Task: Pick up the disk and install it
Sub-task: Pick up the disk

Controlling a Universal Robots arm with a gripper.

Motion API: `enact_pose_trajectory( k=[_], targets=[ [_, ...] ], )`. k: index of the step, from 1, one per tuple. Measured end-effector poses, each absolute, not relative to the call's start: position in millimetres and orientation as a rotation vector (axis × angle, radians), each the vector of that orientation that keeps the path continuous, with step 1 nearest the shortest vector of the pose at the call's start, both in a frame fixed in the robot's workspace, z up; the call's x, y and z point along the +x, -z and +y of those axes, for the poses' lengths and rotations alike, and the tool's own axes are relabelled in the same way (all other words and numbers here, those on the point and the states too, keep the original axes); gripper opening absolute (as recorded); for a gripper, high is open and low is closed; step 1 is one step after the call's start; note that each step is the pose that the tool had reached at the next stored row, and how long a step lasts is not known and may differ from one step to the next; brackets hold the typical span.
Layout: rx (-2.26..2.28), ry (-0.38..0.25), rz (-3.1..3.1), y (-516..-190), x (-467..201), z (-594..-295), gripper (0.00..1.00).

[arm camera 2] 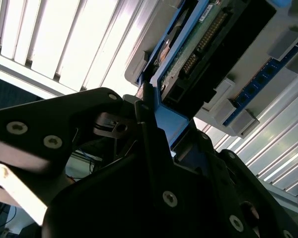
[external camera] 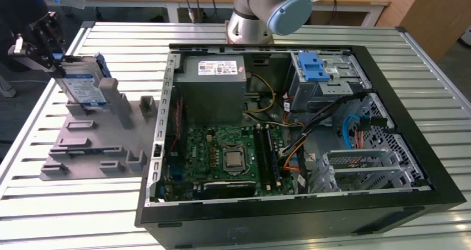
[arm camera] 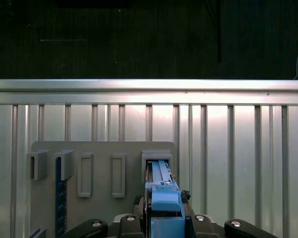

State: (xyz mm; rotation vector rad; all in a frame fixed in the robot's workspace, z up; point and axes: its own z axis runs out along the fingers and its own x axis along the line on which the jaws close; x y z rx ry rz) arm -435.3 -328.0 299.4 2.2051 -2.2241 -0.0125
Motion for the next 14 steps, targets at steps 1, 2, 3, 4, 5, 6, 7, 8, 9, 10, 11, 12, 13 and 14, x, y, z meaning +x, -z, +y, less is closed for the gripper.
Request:
enact_pose_trajectory(
  k=[1,2,3,4,5,6,7,8,9,10,11,12,13,14],
  targets=[
    [2.205,0.013,-2.224,-299.5,-435.3,-328.0,0.36],
    [2.205,0.013,-2.224,-299.7,-435.3,-328.0,0.36],
    [2.205,0.013,-2.224,-299.7,-435.3,-328.0,0.36],
    [2.205,0.013,-2.224,-299.8,-435.4,-328.1,0.36],
    [2.204,0.013,-2.223,-300.7,-435.4,-328.1,0.36],
    [2.205,0.013,-2.224,-301.6,-435.4,-328.1,0.36],
    [2.205,0.013,-2.224,-303.0,-435.4,-328.1,0.36],
    [2.205,0.013,-2.224,-304.7,-435.4,-328.1,0.36],
    [2.205,0.013,-2.223,-305.9,-435.4,-328.1,0.36],
    [2.205,0.013,-2.223,-306.9,-435.4,-328.1,0.36],
    [2.205,0.013,-2.223,-307.5,-435.4,-328.1,0.36],
    [2.205,0.013,-2.223,-307.9,-435.4,-328.0,0.36],
    [2.205,0.013,-2.223,-308.2,-435.4,-328.1,0.36],
    [2.205,0.013,-2.223,-308.6,-435.4,-328.1,0.36]
  ],
)
